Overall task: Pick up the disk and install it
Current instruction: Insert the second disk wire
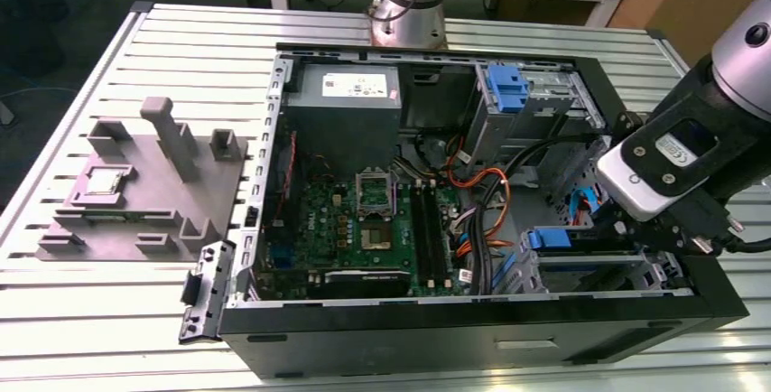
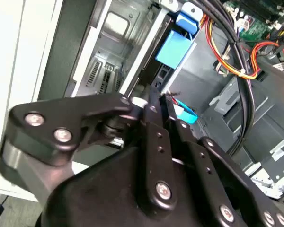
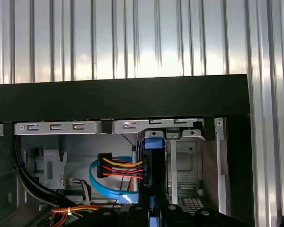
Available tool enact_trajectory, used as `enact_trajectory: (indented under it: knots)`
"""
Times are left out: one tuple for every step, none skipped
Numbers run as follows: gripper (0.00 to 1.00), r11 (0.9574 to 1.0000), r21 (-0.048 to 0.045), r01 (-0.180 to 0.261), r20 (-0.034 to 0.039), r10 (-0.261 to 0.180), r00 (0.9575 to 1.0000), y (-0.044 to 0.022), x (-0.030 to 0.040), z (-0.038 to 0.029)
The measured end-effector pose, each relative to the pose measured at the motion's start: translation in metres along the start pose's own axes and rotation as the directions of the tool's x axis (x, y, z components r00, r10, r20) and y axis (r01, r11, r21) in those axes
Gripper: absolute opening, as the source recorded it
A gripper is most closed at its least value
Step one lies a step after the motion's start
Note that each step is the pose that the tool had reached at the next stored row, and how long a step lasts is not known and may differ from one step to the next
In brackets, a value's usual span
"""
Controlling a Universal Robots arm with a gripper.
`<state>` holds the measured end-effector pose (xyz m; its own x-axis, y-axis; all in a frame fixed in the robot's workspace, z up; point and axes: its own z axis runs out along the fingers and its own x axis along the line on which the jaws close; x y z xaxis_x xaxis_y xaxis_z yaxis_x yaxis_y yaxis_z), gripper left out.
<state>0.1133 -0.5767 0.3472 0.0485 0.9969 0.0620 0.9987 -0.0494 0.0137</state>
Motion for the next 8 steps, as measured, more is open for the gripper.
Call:
enact_trajectory:
  knots:
    - [0.23, 1.0, 0.0, 0.0, 0.0004, 0.0, 1.0, 0.0, 0.0001, 0.0001]
    - [0.23, 1.0, 0.0, 0.0, 0.0005, 0.0, 1.0, 0.0, 0.0001, 0.0]
    - [0.29, 1.0, 0.0, 0.0, 0.0005, 0.0, 1.0, -0.0001, 0.0001, 0.0001]
    - [0.29, 1.0, 0.0, 0.0, 0.0005, 0.0, 1.0, -0.0001, 0.0001, 0.0]
    - [0.29, 1.0, 0.0, 0.0, 0.0005, 0.0, 1.0, -0.0001, 0.0001, 0.0]
    - [0.29, 1.0, 0.0, 0.0, 0.0005, 0.0, 1.0, -0.0001, 0.0001, 0.0]
    - [0.29, 1.0, 0.0, 0.0, 0.0006, 0.0, 1.0, -0.0001, 0.0001, 0.0]
    - [0.29, 1.0, 0.0, 0.0, 0.0006, 0.0, 1.0, -0.0001, 0.0001, 0.0]
